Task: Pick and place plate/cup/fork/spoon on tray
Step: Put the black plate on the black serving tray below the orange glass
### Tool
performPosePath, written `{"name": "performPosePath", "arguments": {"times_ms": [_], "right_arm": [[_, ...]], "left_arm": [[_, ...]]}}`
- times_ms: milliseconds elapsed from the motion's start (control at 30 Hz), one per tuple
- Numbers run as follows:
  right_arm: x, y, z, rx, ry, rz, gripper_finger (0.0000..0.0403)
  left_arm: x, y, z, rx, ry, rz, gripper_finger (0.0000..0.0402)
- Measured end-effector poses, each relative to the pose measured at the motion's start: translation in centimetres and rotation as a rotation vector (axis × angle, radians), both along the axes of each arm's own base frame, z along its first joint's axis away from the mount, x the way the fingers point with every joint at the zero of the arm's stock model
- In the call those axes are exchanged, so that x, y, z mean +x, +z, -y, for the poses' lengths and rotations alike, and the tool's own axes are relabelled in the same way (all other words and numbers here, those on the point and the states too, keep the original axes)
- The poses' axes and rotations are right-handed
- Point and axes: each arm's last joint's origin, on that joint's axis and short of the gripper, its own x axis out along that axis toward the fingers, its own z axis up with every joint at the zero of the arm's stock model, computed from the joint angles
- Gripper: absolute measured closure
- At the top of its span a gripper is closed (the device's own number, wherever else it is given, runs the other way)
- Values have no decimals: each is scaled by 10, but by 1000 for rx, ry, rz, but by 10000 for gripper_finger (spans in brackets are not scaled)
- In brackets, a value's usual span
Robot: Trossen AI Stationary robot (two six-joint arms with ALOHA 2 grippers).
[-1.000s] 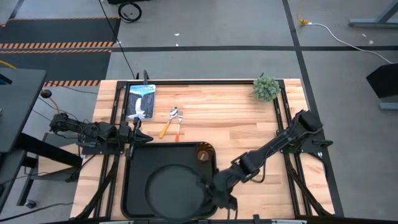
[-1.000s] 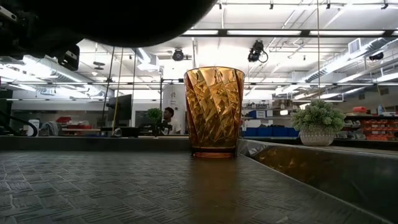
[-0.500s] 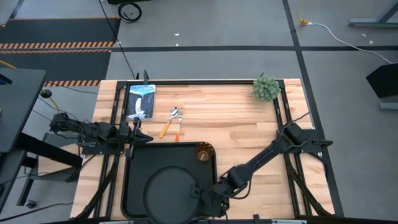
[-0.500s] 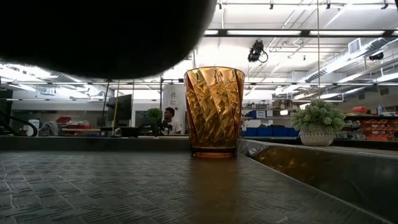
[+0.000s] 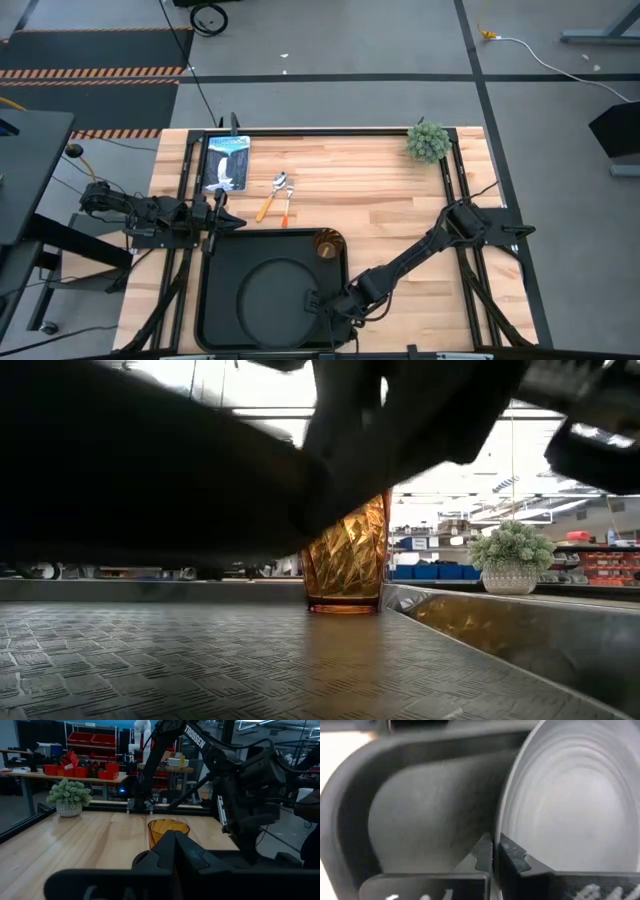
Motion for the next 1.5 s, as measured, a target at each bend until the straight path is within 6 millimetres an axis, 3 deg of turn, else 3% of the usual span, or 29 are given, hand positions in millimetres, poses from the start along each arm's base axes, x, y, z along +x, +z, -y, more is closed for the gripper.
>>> {"name": "performPosePath", "arguments": {"times_ms": [367,733,1200,1500], "right_arm": [[-13,-17,7,-53,-10,-116,387],[-27,-20,6,-138,-71,-193,383],[-34,-23,1,-108,-109,-239,278],[-28,-11,-4,-78,-123,-226,262]], "left_arm": [[0,0,0,0,1,0,392],[0,0,0,0,0,0,392],[0,0,0,0,0,0,392],[0,0,0,0,0,0,392]]}}
